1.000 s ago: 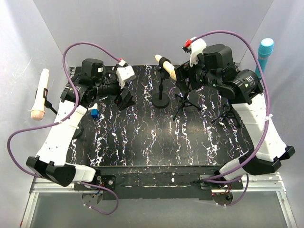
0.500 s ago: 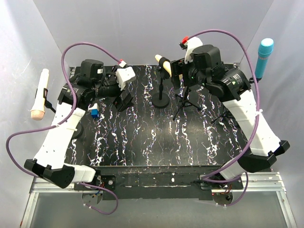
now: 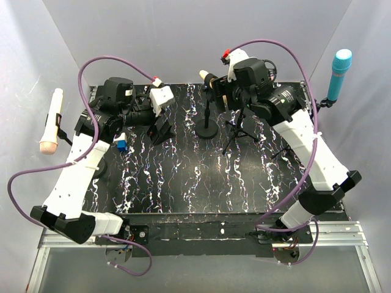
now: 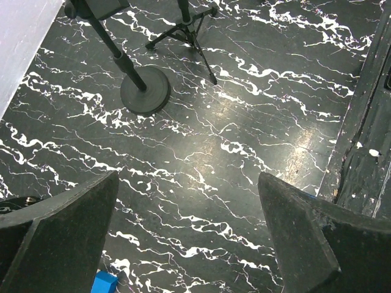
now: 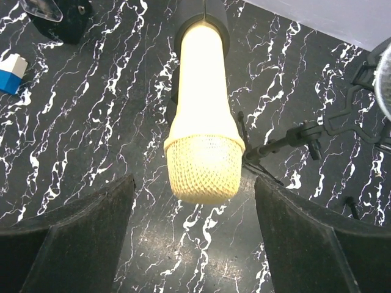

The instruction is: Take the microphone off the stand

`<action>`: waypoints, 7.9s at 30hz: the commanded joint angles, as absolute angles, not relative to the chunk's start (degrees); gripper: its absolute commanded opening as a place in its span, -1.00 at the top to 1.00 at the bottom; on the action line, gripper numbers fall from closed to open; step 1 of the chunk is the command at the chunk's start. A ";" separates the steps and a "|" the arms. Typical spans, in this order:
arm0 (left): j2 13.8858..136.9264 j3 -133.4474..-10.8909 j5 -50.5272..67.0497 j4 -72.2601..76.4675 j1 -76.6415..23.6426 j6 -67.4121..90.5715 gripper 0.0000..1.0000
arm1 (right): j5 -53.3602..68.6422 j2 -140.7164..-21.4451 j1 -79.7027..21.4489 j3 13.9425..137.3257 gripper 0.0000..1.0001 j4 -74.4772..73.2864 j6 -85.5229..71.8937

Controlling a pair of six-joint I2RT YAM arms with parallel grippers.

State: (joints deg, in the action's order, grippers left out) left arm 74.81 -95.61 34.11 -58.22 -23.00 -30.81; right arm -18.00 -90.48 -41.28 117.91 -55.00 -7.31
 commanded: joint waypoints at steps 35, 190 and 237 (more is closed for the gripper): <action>82.61 -108.97 49.11 -52.64 -23.55 -35.87 -0.96 | 22.58 -75.68 -39.73 102.57 0.97 -43.51 16.69; 90.61 -108.10 72.33 -46.49 -26.63 -19.77 1.00 | 46.93 -77.52 -35.07 54.58 -0.78 39.20 -11.60; 79.10 -93.25 62.49 -26.98 -25.93 -15.29 1.00 | 51.85 -78.04 -34.54 55.81 -0.67 26.45 -5.44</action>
